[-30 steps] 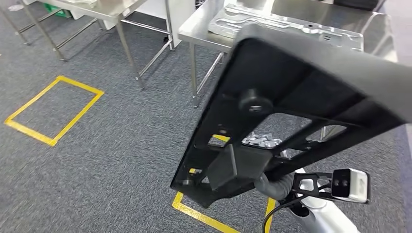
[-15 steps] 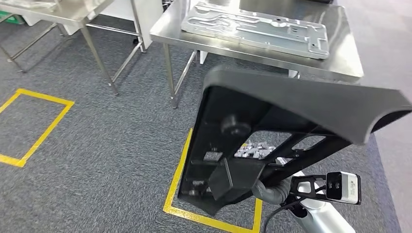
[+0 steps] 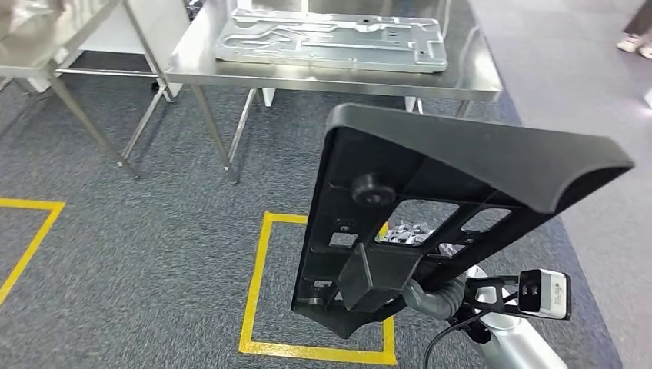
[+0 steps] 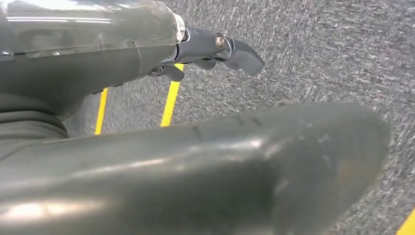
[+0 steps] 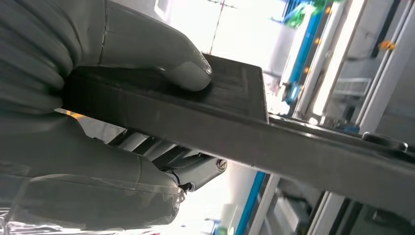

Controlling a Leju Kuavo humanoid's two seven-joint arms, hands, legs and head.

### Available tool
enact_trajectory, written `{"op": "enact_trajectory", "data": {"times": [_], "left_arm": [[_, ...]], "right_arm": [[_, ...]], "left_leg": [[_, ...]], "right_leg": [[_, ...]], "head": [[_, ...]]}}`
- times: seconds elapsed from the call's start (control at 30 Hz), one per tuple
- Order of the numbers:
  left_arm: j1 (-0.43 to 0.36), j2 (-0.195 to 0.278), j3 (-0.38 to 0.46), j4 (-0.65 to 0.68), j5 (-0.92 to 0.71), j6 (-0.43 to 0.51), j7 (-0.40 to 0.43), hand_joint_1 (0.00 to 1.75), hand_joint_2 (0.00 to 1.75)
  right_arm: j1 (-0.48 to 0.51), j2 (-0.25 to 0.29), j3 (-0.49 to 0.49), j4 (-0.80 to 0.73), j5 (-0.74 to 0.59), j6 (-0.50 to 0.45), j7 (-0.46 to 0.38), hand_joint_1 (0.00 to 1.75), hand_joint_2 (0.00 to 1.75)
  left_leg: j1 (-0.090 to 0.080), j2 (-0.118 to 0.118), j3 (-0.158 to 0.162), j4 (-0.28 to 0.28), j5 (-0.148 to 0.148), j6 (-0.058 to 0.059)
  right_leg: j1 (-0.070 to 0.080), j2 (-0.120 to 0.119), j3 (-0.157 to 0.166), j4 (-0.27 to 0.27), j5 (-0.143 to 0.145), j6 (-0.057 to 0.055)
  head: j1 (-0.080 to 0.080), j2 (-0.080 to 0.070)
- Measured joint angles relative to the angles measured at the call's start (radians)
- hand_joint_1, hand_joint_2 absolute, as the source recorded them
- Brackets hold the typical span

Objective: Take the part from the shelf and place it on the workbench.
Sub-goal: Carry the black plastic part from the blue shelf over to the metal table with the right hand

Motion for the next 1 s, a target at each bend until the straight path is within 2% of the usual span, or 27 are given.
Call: {"op": "enact_trajectory", "data": {"times": [0.03,0.07,0.1,0.17,0.2,0.23,0.27,0.3,0.37,0.43,0.47,0.5,0.53,0.57,0.6,0.67,0.7,0.77,0.83,0.9,0.97,1.0], "left_arm": [[0.001,0.0,0.0,0.0,0.0,0.0,0.0,0.0,0.0],[0.001,0.0,0.0,0.0,0.0,-0.001,0.001,0.0,0.0],[0.001,0.0,0.0,0.0,0.0,-0.002,0.001,0.0,0.0],[0.0,0.001,0.001,0.0,0.0,-0.002,0.001,0.0,0.0],[0.0,0.001,0.001,0.0,0.0,-0.002,0.0,0.0,0.0],[0.0,0.001,0.001,0.0,0.0,-0.003,0.0,0.0,0.0],[0.0,0.001,0.001,0.0,0.0,-0.004,-0.001,0.0,0.0],[-0.001,0.001,0.001,0.0,0.0,-0.005,-0.002,0.0,0.0],[-0.003,0.001,0.001,0.0,0.0,-0.01,-0.004,0.0,0.0],[-0.001,0.001,0.001,0.0,-0.002,-0.015,-0.003,0.0,0.0],[0.001,0.002,0.001,0.0,-0.003,-0.018,-0.002,0.0,0.0],[0.002,0.002,0.001,0.0,-0.003,-0.021,-0.001,0.0,0.0],[0.003,0.002,0.001,0.0,-0.004,-0.023,0.0,0.0,0.0],[0.003,0.003,0.001,0.0,-0.005,-0.025,0.001,0.0,0.0],[0.002,0.003,0.001,0.0,-0.007,-0.025,0.001,0.0,0.0],[0.0,0.003,0.001,0.0,-0.009,-0.026,0.002,0.0,0.0],[0.0,0.003,0.001,0.0,-0.01,-0.026,0.002,0.0,0.0],[-0.001,0.003,0.001,0.0,-0.01,-0.025,0.002,0.0,0.0],[-0.001,0.004,0.001,0.0,-0.01,-0.024,0.001,0.0,0.0],[-0.002,0.006,0.001,0.0,-0.01,-0.024,0.001,0.0,0.0],[0.0,0.006,0.001,0.0,-0.009,-0.024,0.001,0.0,0.0],[0.001,0.006,0.001,0.0,-0.008,-0.024,0.001,0.0,0.0]], "right_arm": [[0.0,0.0,0.0,0.003,-0.001,0.0,0.0,1.59,1.75],[0.0,0.0,0.0,0.006,-0.002,-0.002,0.0,1.59,1.75],[-0.001,0.0,0.0,0.009,-0.003,-0.004,0.0,1.59,1.75],[-0.004,0.0,0.0,0.012,-0.007,-0.012,0.0,1.59,1.75],[-0.005,0.0,0.001,0.013,-0.008,-0.017,0.0,1.59,1.75],[-0.006,0.0,0.001,0.014,-0.008,-0.022,0.0,1.59,1.75],[-0.007,0.001,0.001,0.015,-0.008,-0.025,0.0,1.59,1.75],[-0.006,0.002,0.0,0.015,-0.007,-0.028,0.0,1.59,1.75],[-0.01,0.004,0.0,0.015,-0.002,-0.029,0.0,1.59,1.75],[-0.02,0.006,0.0,0.017,-0.003,-0.035,0.0,1.59,1.75],[-0.025,0.008,0.001,0.019,-0.008,-0.041,0.0,1.59,1.75],[-0.03,0.009,0.002,0.021,-0.014,-0.049,0.0,1.59,1.75],[-0.034,0.01,0.003,0.022,-0.021,-0.058,0.0,1.59,1.75],[-0.039,0.01,0.005,0.023,-0.027,-0.065,0.0,1.59,1.75],[-0.043,0.01,0.006,0.024,-0.031,-0.07,0.0,1.59,1.75],[-0.051,0.01,0.008,0.024,-0.034,-0.074,0.0,1.59,1.75],[-0.054,0.01,0.009,0.024,-0.035,-0.075,-0.001,1.59,1.75],[-0.056,0.01,0.011,0.024,-0.036,-0.078,-0.001,1.59,1.75],[-0.057,0.01,0.012,0.023,-0.037,-0.08,-0.002,1.59,1.75],[-0.06,0.01,0.014,0.023,-0.039,-0.078,-0.002,1.59,1.75],[-0.06,0.01,0.015,0.024,-0.042,-0.073,-0.002,1.59,1.75],[-0.058,0.009,0.015,0.024,-0.042,-0.068,-0.002,1.59,1.75]], "left_leg": [[0.0,-0.002,-0.004,-0.001,0.017,0.001],[0.0,-0.006,0.011,-0.043,0.051,0.003],[0.0,-0.023,0.039,-0.113,0.093,0.007],[0.002,-0.072,0.087,-0.232,0.143,0.018],[0.0,-0.089,0.097,-0.259,0.149,0.023],[-0.002,-0.092,0.1,-0.265,0.146,0.029],[-0.004,-0.082,0.102,-0.268,0.149,0.034],[-0.003,-0.073,0.105,-0.273,0.152,0.04],[0.003,-0.056,0.111,-0.285,0.159,0.052],[0.004,-0.041,0.114,-0.289,0.161,0.057],[0.004,-0.033,0.113,-0.289,0.161,0.056],[0.004,-0.026,0.113,-0.289,0.16,0.056],[0.005,-0.02,0.114,-0.289,0.158,0.054],[0.006,-0.016,0.115,-0.289,0.157,0.052],[0.006,-0.013,0.118,-0.288,0.155,0.049],[0.005,-0.01,0.121,-0.287,0.15,0.04],[0.003,-0.009,0.122,-0.287,0.148,0.034],[0.001,-0.007,0.122,-0.288,0.146,0.02],[0.004,-0.005,0.122,-0.28,0.136,0.008],[0.006,-0.005,0.091,-0.208,0.094,0.001],[0.006,-0.006,0.022,-0.07,0.033,-0.001],[0.006,-0.006,-0.008,-0.014,0.017,-0.001]], "right_leg": [[0.001,0.015,0.0,0.002,0.0,0.0],[0.001,0.03,0.0,0.005,-0.001,0.001],[0.001,0.043,0.0,0.008,-0.003,0.003],[0.0,0.066,-0.005,0.016,-0.005,0.01],[-0.003,0.076,-0.009,0.019,-0.005,0.016],[-0.005,0.085,-0.012,0.02,-0.004,0.023],[-0.007,0.094,-0.014,0.019,-0.002,0.03],[-0.009,0.093,-0.015,0.02,-0.003,0.035],[-0.006,0.053,-0.032,0.058,-0.029,0.044],[-0.008,-0.001,-0.087,0.172,-0.089,0.052],[-0.012,-0.012,-0.119,0.237,-0.115,0.056],[-0.017,-0.017,-0.141,0.281,-0.126,0.059],[-0.02,-0.021,-0.144,0.287,-0.117,0.063],[-0.024,-0.023,-0.126,0.255,-0.091,0.064],[-0.026,-0.026,-0.091,0.188,-0.056,0.065],[-0.025,-0.035,-0.022,0.057,-0.013,0.061],[-0.022,-0.037,-0.004,0.022,-0.006,0.056],[-0.015,-0.035,-0.002,0.011,-0.01,0.044],[-0.017,-0.032,0.002,0.007,-0.01,0.031],[-0.019,-0.032,0.009,0.001,-0.01,0.018],[-0.014,-0.032,0.012,0.001,-0.014,0.009],[-0.01,-0.03,0.013,0.002,-0.016,0.007]], "head": [[0.0,0.0],[0.0,0.0],[0.0,0.0],[0.0,0.0],[0.0,0.0],[0.0,0.0],[0.0,0.0],[0.0,0.0],[0.0,0.0],[0.0,0.0],[0.0,0.0],[0.0,0.0],[0.0,0.0],[0.0,0.0],[0.0,0.0],[0.0,0.0],[0.0,0.0],[0.0,0.0],[0.0,0.0],[0.0,0.0],[0.0,0.0],[0.0,0.0]]}}
